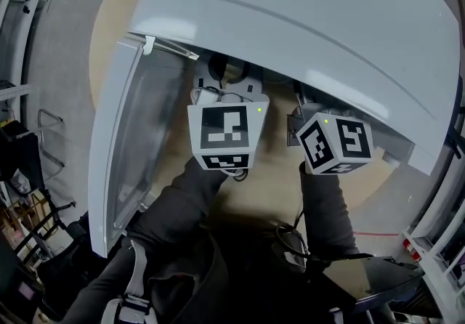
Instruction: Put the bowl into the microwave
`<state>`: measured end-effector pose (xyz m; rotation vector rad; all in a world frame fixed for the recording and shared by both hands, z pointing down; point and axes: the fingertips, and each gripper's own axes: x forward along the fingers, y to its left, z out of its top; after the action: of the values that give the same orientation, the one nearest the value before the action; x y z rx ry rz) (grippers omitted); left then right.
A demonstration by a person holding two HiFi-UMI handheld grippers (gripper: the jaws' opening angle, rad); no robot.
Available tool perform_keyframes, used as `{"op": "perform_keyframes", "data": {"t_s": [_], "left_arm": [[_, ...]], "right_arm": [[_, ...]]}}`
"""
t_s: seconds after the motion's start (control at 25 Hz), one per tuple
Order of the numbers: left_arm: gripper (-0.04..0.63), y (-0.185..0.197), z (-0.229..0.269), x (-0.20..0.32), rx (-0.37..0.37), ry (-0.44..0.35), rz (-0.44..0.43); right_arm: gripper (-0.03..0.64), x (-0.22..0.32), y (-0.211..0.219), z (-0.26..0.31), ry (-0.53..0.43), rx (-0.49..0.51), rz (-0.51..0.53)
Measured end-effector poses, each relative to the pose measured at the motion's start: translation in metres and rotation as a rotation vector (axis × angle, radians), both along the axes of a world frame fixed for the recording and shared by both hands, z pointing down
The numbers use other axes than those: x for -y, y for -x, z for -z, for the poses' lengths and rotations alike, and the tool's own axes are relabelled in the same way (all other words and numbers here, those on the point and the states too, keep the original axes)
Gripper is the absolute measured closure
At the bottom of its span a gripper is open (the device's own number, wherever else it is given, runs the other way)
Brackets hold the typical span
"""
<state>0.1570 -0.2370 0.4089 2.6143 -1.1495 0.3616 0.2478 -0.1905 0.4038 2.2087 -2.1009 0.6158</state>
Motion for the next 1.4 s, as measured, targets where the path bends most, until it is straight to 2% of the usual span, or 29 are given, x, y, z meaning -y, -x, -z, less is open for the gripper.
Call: {"op": "perform_keyframes", "data": {"t_s": [0.12, 0.32, 0.64, 0.8, 0.96, 1.0, 1.04, 1.08, 1.12, 1.16, 1.28, 1.4], "left_arm": [[0.495, 0.004, 0.001, -0.003, -0.025, -0.009, 0.014], [0.495, 0.011, 0.001, -0.011, -0.044, -0.004, 0.026], [0.495, 0.027, 0.015, -0.007, -0.084, -0.037, 0.071], [0.495, 0.044, 0.019, -0.017, -0.102, -0.062, 0.101], [0.499, 0.058, 0.033, -0.029, -0.15, -0.074, 0.141], [0.519, 0.062, 0.034, -0.033, -0.152, -0.077, 0.143], [0.571, 0.066, 0.033, -0.037, -0.149, -0.075, 0.141], [0.586, 0.071, 0.03, -0.042, -0.14, -0.068, 0.131], [0.586, 0.074, 0.024, -0.047, -0.124, -0.057, 0.113], [0.586, 0.076, 0.016, -0.052, -0.105, -0.043, 0.088], [0.586, 0.067, -0.004, -0.063, -0.095, 0.012, 0.006], [0.586, 0.051, -0.017, -0.069, -0.104, 0.05, -0.077]], "right_arm": [[0.451, -0.001, 0.0, 0.002, -0.021, -0.032, -0.002], [0.451, -0.005, 0.008, -0.007, 0.016, -0.059, 0.019], [0.451, -0.009, 0.012, 0.007, -0.016, -0.102, 0.036], [0.451, -0.023, 0.023, 0.014, -0.042, -0.137, 0.034], [0.451, -0.044, 0.029, 0.014, -0.039, -0.143, 0.01], [0.452, -0.05, 0.032, 0.016, -0.043, -0.153, 0.005], [0.453, -0.057, 0.037, 0.018, -0.052, -0.169, 0.003], [0.458, -0.064, 0.045, 0.02, -0.063, -0.186, 0.012], [0.548, -0.07, 0.056, 0.02, -0.069, -0.198, 0.033], [0.607, -0.075, 0.068, 0.017, -0.061, -0.195, 0.066], [0.609, -0.077, 0.096, -0.01, 0.032, -0.133, 0.17], [0.609, -0.068, 0.103, -0.034, 0.096, -0.075, 0.213]]}}
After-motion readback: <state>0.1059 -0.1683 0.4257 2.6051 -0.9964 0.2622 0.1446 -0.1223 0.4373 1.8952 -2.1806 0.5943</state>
